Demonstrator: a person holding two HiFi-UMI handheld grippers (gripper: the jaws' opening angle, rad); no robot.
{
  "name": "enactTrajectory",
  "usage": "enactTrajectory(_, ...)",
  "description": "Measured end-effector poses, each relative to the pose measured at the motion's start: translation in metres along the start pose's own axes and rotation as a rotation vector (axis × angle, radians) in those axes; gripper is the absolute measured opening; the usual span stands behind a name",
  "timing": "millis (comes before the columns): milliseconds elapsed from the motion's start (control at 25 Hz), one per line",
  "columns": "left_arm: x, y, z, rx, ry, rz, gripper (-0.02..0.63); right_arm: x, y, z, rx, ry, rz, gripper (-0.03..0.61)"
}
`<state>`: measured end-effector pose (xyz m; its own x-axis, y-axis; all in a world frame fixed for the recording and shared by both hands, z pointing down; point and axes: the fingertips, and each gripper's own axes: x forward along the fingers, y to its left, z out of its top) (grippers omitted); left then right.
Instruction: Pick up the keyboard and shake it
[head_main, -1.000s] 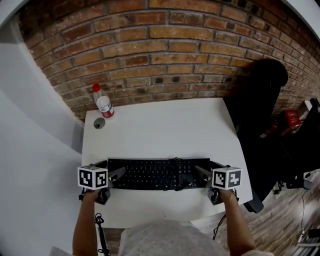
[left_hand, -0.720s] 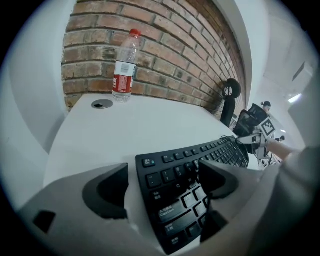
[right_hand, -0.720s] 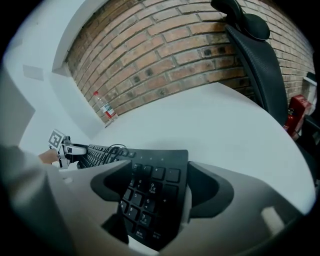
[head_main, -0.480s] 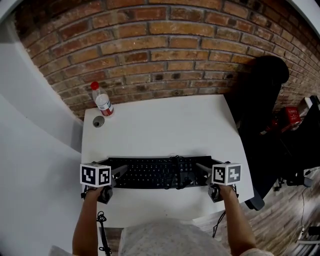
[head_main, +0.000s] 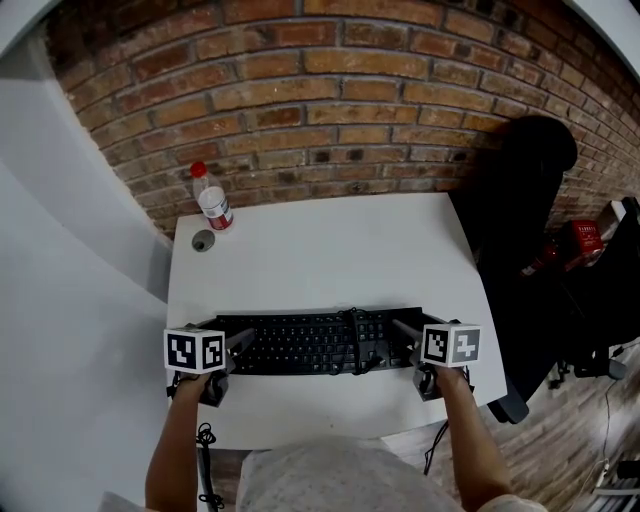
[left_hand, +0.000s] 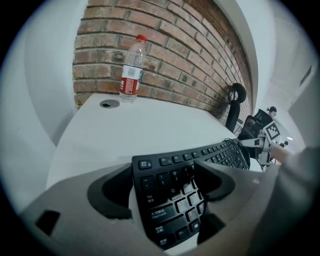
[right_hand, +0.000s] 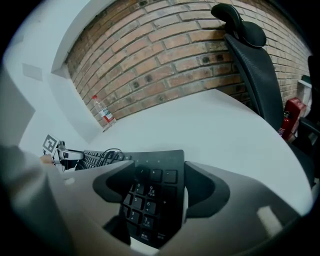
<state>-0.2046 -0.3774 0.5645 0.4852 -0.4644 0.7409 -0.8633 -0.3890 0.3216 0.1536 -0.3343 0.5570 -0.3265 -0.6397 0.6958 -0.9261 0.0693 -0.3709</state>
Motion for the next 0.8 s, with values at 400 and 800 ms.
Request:
enactTrajectory(400, -0.023, -0.004, 0.005, 0.007, -0.078, 0.056, 0.362, -0.013, 0.01, 0.011, -0.06, -0.043, 0.018, 0.319)
enactTrajectory(800, -0.044, -0.009, 0.007, 0.022, -0.151, 0.101, 0.356, -0.025, 0.022, 0.02, -0.12, -0.095, 0.042, 0.318)
